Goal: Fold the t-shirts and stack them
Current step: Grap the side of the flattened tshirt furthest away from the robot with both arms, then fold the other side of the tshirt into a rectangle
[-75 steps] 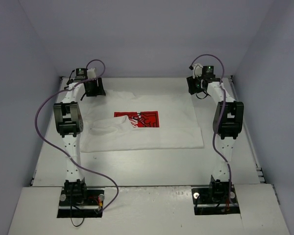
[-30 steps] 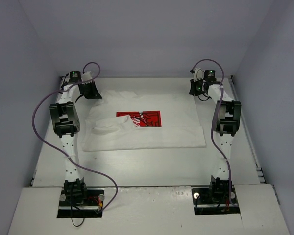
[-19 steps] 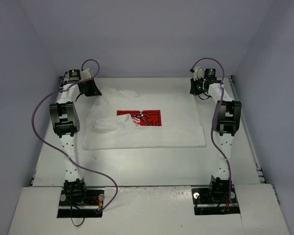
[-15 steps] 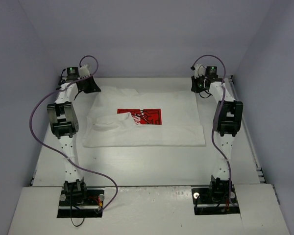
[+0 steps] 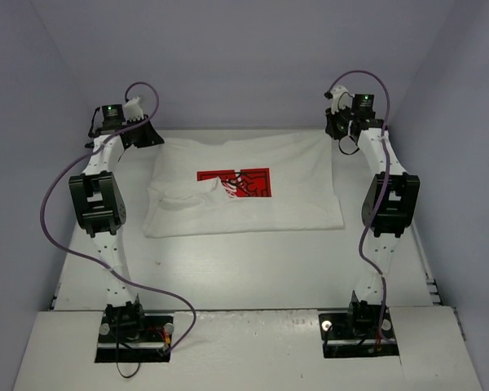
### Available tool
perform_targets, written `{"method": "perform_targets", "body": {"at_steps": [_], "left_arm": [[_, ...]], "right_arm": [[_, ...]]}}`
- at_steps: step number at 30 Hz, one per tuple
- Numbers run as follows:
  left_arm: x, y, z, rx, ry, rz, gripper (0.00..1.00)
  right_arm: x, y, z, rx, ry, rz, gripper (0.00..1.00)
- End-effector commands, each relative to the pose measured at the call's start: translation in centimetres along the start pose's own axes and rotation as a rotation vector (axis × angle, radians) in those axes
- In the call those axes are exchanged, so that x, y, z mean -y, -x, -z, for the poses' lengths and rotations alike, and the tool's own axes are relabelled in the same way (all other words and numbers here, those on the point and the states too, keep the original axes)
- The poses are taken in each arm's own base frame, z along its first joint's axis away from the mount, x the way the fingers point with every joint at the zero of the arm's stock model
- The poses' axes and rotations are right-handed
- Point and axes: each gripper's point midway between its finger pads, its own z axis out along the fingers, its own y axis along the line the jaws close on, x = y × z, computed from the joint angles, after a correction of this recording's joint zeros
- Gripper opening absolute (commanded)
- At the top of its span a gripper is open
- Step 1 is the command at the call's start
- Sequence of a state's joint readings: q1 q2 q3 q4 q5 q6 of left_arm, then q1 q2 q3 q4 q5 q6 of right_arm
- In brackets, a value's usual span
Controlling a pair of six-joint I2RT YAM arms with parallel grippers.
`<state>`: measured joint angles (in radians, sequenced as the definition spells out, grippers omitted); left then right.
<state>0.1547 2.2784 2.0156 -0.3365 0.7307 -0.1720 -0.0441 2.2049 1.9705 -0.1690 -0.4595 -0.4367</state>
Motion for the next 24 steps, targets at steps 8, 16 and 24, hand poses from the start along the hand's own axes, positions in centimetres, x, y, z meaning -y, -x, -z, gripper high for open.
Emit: {"method": "perform_targets", "body": {"at_steps": [8, 16, 24], "left_arm": [[3.2, 0.9, 6.0, 0.079, 0.068, -0.061, 0.00], [2.6, -2.4, 9.0, 0.106, 0.203, -0.025, 0.00], [3.4, -4.3, 10.6, 0.133, 0.230, 0.011, 0.00]], "right_arm": [[-1.5, -0.3, 4.9, -0.001, -0.052, -0.001, 0.00], [-2.9, -4.7, 6.2, -0.077, -0.096, -0.066, 0.00], [-3.5, -7.8, 7.4, -0.123, -0.149, -0.111, 0.00]]}}
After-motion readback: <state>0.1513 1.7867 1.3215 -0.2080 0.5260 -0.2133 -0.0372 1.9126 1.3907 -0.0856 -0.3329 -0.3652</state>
